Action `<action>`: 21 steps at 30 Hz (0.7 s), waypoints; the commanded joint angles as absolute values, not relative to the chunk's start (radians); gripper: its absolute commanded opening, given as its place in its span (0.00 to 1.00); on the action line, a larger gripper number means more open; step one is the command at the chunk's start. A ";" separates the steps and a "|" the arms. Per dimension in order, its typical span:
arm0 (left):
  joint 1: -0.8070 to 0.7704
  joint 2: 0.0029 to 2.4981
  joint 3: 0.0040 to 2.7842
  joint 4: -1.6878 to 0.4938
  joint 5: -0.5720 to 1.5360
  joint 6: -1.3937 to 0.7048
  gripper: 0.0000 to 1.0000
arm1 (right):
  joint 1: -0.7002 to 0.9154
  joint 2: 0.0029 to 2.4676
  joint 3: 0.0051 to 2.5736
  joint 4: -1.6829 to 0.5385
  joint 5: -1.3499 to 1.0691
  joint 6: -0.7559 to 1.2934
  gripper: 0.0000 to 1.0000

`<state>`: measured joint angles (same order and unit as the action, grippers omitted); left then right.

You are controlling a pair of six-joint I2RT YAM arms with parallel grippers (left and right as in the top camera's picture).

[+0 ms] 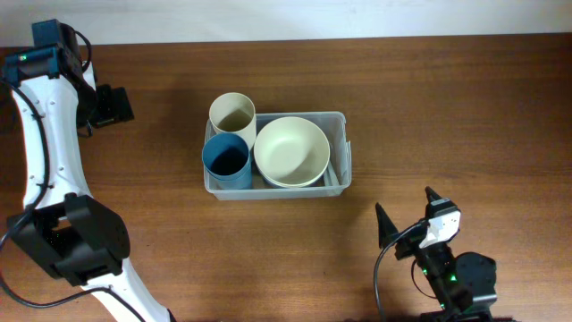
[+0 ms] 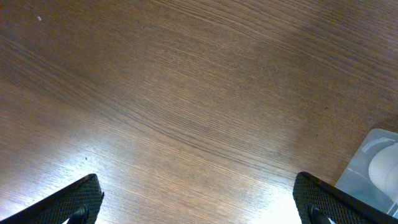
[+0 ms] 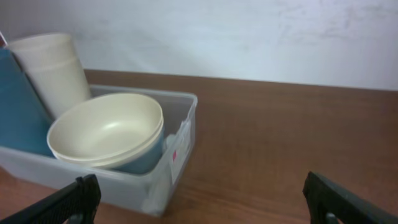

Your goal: Pack container

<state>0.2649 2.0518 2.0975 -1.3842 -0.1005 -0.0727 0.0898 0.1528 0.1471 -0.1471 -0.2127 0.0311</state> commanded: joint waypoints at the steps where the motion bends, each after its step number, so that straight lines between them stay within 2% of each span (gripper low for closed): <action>1: 0.269 2.049 2.113 -1.383 -0.093 -0.083 1.00 | 0.098 0.093 0.092 -0.140 -0.228 0.042 0.99; 9: 0.269 2.049 2.113 -1.383 -0.093 -0.083 1.00 | 0.099 0.005 0.038 -0.130 -0.215 0.041 0.99; 21: 0.269 2.049 2.113 -1.383 -0.093 -0.083 1.00 | 0.118 0.003 0.038 -0.130 -0.206 0.041 0.99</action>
<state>0.2649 2.0518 2.0975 -1.3834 -0.1005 -0.0727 0.1089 0.0147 0.0483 -0.1333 -0.2111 0.0307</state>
